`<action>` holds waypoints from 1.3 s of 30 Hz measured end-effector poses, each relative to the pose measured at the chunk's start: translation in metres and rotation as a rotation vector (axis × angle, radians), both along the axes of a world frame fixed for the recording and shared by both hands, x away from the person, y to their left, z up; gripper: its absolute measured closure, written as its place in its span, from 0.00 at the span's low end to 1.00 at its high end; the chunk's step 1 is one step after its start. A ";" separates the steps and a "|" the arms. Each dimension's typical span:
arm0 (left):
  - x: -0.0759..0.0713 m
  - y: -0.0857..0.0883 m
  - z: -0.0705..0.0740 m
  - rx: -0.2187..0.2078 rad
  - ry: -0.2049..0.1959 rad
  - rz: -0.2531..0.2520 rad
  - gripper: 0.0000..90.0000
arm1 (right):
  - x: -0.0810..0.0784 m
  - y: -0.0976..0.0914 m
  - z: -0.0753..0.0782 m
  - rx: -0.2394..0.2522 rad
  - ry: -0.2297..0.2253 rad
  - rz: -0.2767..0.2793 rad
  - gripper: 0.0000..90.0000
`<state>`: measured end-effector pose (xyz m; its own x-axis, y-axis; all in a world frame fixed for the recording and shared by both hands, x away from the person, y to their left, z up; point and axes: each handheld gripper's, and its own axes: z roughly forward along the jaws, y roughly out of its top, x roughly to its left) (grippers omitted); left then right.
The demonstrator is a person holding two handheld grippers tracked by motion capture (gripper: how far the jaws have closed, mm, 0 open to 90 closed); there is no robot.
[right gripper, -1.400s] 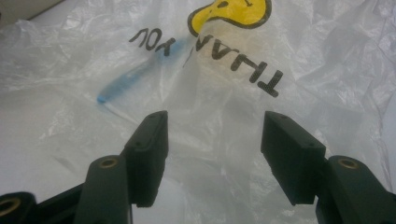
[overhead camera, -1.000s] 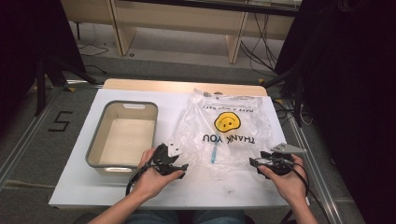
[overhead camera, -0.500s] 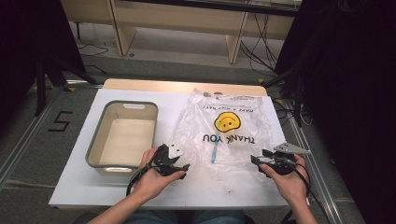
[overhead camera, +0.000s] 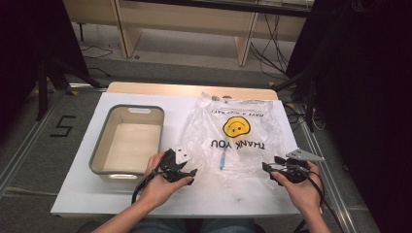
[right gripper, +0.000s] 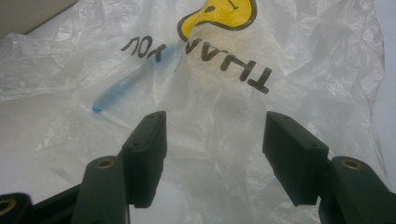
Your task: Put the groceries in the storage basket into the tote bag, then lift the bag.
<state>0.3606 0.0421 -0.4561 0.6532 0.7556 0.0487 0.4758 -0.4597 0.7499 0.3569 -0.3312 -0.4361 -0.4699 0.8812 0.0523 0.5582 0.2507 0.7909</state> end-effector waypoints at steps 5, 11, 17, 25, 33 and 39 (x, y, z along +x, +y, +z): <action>0.000 0.000 0.000 0.001 0.002 0.001 0.37 | 0.000 0.000 0.000 -0.003 0.007 -0.005 0.45; 0.002 -0.001 -0.001 -0.006 -0.001 0.001 0.36 | 0.000 -0.001 0.001 0.003 0.001 -0.016 0.45; 0.005 -0.002 0.001 -0.009 -0.008 0.000 0.35 | 0.001 -0.006 0.009 0.008 -0.027 -0.057 0.45; 0.007 -0.002 0.011 -0.026 -0.029 0.033 0.35 | -0.002 -0.016 0.012 0.011 -0.033 -0.125 0.45; 0.012 -0.006 0.013 -0.027 -0.032 0.045 0.35 | -0.004 -0.033 0.001 -0.009 0.086 -0.224 0.44; 0.017 -0.007 0.010 -0.023 -0.019 0.064 0.37 | -0.001 -0.037 -0.009 -0.037 0.170 -0.254 0.43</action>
<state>0.3774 0.0347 -0.4458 0.6026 0.7969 0.0426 0.4897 -0.4114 0.7687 0.3564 -0.3684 -0.4454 -0.2220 0.9720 0.0768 0.7303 0.1136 0.6736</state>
